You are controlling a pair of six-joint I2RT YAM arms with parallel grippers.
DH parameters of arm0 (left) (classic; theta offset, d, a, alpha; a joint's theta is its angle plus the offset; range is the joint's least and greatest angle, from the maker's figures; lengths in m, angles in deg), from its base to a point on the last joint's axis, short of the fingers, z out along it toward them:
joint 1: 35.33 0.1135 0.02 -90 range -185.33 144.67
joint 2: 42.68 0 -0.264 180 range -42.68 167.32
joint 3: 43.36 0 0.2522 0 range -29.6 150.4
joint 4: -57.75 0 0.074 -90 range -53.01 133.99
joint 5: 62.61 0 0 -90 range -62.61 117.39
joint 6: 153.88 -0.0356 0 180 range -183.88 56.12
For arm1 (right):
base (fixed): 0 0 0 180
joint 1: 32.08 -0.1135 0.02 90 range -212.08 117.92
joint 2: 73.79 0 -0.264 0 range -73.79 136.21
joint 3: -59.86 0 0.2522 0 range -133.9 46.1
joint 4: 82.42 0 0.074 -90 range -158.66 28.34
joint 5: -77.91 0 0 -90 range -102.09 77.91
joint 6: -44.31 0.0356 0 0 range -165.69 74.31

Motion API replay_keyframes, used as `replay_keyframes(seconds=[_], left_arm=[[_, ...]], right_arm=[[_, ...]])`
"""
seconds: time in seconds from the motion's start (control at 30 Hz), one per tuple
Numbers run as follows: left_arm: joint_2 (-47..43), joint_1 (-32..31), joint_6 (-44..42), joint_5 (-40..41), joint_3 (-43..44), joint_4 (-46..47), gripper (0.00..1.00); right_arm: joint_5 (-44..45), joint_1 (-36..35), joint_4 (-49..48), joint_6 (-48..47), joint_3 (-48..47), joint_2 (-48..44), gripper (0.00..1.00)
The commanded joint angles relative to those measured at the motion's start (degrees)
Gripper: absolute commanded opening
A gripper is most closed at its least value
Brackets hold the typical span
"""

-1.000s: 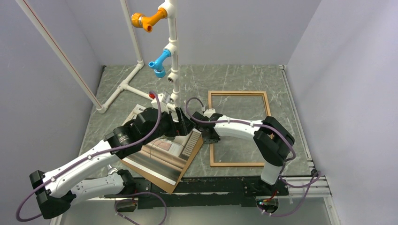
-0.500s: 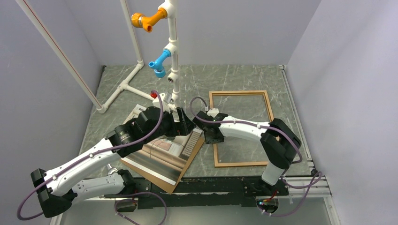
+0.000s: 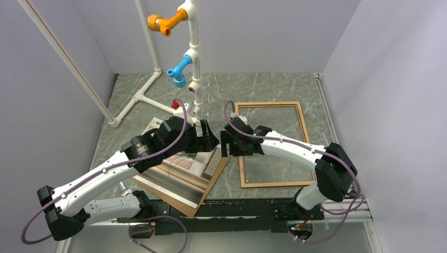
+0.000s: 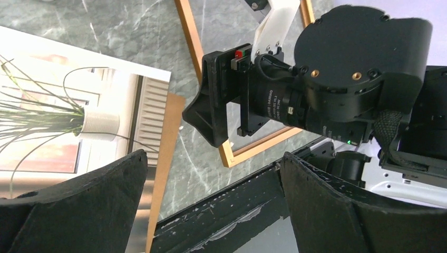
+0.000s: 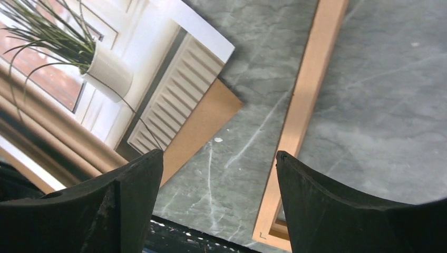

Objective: Put the photo into the frame
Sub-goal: Move the photo frame to the center of the board, then pick up the photo at the center of the board.

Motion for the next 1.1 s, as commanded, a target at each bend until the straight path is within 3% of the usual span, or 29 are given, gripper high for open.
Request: replay_keyframes(seconds=[0.0,0.3,0.6,0.9,1.07], left_arm=[[1.0,0.2,0.2,2.1,3.6,-4.8,0.99],[1.3,0.3,-0.2,0.2,5.3,-5.9,0.99],[1.9,0.3,-0.3,-0.5,6.0,-6.1,1.00],[1.6,0.3,-0.5,-0.3,6.2,-6.4,0.99],[1.4,0.3,-0.5,-0.2,6.2,-6.6,0.99]], right_arm=[[-7.9,1.5,-7.9,-2.9,0.9,0.1,0.80],[-24.1,11.1,-19.7,-2.3,2.7,4.6,0.75],[-27.6,14.8,-20.4,-4.2,0.8,11.7,0.71],[-29.1,14.9,-21.0,-5.3,-1.1,18.0,0.58],[-30.5,15.1,-23.8,-4.1,-0.7,19.5,0.43]])
